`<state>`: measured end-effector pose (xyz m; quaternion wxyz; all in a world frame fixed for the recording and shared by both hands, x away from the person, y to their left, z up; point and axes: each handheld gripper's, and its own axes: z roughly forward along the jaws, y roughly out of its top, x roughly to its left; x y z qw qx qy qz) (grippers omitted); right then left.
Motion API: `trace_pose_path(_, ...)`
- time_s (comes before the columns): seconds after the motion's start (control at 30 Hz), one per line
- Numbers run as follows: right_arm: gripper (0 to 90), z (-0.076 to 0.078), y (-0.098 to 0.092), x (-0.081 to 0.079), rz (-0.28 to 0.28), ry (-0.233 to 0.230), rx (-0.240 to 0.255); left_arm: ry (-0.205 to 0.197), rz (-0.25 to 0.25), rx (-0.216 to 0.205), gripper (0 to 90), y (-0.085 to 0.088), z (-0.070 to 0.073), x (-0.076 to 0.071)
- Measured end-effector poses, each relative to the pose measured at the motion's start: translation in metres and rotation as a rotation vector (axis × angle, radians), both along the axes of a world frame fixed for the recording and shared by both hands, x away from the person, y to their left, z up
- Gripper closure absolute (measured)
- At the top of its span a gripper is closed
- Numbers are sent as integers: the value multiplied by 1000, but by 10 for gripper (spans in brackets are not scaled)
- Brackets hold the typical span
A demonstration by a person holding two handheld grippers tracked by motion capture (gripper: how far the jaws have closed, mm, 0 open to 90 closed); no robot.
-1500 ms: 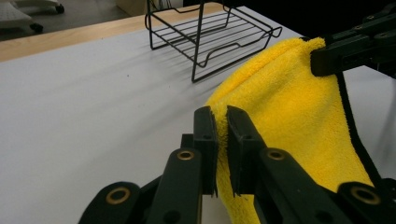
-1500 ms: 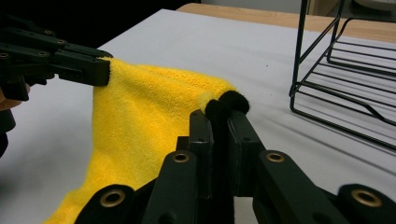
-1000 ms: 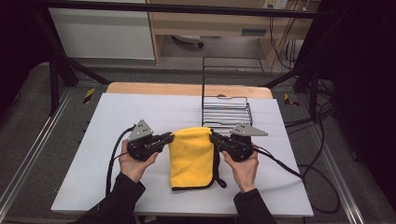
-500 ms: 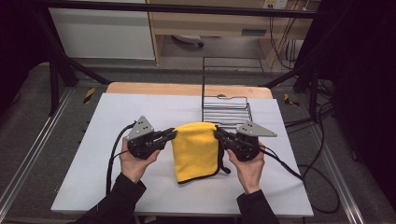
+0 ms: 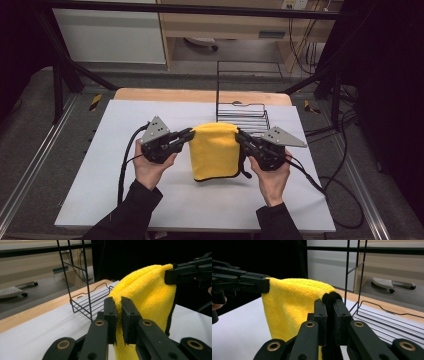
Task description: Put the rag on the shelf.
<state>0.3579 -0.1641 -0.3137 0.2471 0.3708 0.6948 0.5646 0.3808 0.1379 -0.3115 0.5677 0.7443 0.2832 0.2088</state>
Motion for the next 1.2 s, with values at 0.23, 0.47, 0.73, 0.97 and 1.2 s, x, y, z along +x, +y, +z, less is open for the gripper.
trace_pose_path(0.23,830,7,-4,-2,-20,-28,13,-25,1,-10,832,-6,10,3)
trace_pose_path(0.47,830,14,-9,-4,-42,-68,27,-57,0,-36,832,-12,17,5)
trace_pose_path(0.73,830,25,-13,-7,-62,-109,37,-85,2,-59,832,-19,28,9)
trace_pose_path(0.97,830,35,-19,-7,-85,-140,46,-104,-2,-78,832,-26,37,13)
trace_pose_path(1.2,830,44,-24,-5,-108,-169,58,-122,0,-109,832,-34,45,20)
